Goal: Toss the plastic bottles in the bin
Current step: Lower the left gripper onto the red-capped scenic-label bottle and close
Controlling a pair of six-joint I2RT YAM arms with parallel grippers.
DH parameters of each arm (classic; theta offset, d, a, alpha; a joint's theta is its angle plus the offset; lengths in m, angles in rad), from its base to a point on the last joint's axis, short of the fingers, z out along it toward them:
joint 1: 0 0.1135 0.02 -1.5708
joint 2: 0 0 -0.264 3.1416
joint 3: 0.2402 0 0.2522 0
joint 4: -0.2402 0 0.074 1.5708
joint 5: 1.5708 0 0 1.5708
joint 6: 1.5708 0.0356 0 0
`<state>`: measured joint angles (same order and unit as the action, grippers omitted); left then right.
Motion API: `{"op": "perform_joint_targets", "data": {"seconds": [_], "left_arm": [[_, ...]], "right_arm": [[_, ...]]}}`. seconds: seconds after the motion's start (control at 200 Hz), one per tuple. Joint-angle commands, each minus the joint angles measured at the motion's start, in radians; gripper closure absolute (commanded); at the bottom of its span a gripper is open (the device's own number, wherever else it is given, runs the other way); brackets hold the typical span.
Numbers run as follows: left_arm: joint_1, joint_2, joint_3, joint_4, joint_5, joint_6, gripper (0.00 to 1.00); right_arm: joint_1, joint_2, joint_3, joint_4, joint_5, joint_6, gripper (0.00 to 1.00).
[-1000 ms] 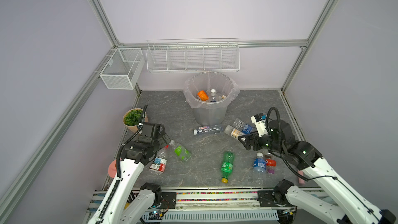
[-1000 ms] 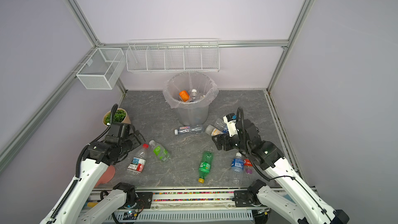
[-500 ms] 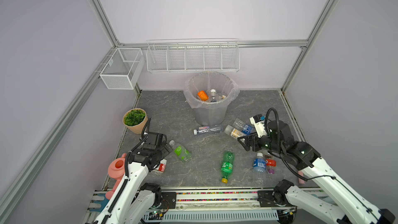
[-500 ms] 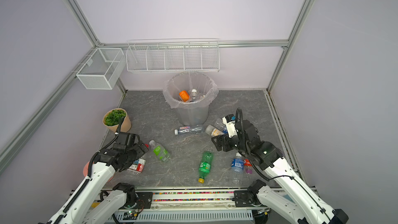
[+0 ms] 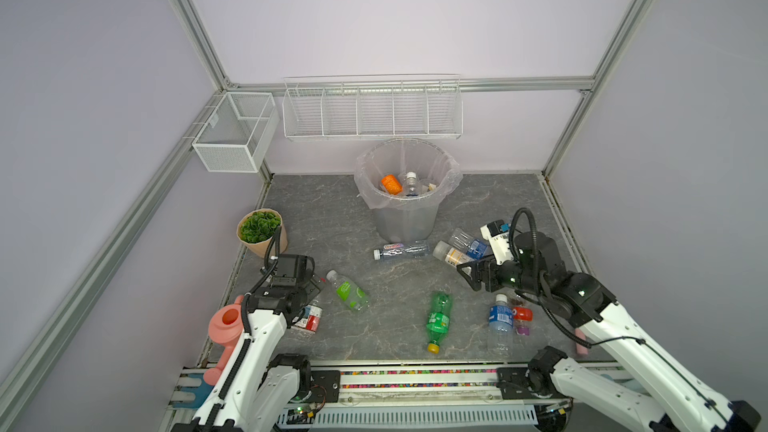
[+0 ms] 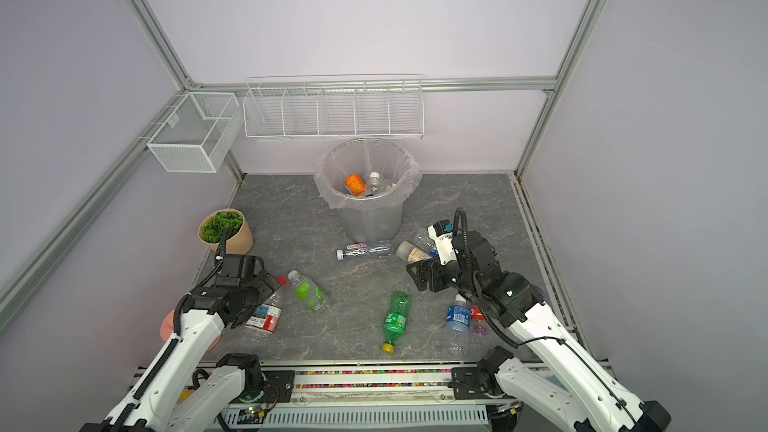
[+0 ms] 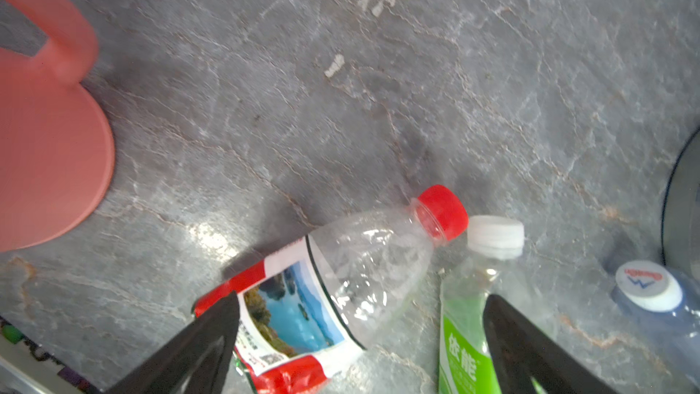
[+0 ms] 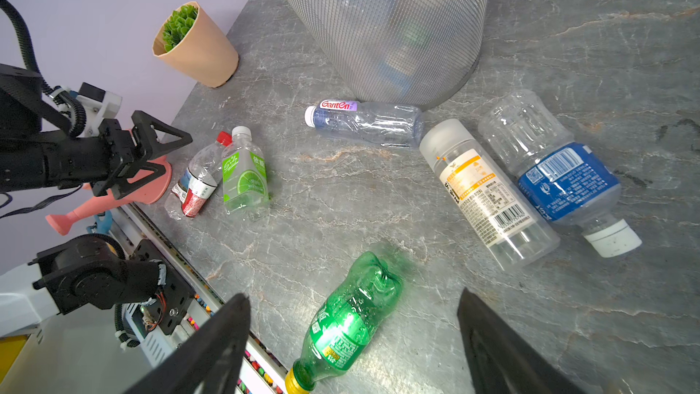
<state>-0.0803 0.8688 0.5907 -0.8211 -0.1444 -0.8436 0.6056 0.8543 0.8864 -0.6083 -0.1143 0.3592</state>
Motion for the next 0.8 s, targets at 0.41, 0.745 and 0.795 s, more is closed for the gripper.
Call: {"op": "perform_joint_targets", "data": {"seconds": [0.41, 0.745, 0.795], "left_arm": [[0.034, 0.04, -0.13, 0.114, 0.196, -0.019, 0.02], [0.024, -0.085, -0.163, 0.064, 0.215, -0.01, 0.06], [0.024, -0.082, -0.173, 0.077, 0.224, -0.018, 0.06]], "right_arm": [[0.005, 0.021, -0.016, 0.028, -0.025, 0.011, 0.12], [0.006, 0.044, -0.014, 0.039, -0.034, 0.014, 0.12], [0.006, 0.049, 0.008, 0.043, -0.037, 0.017, 0.12]]}}
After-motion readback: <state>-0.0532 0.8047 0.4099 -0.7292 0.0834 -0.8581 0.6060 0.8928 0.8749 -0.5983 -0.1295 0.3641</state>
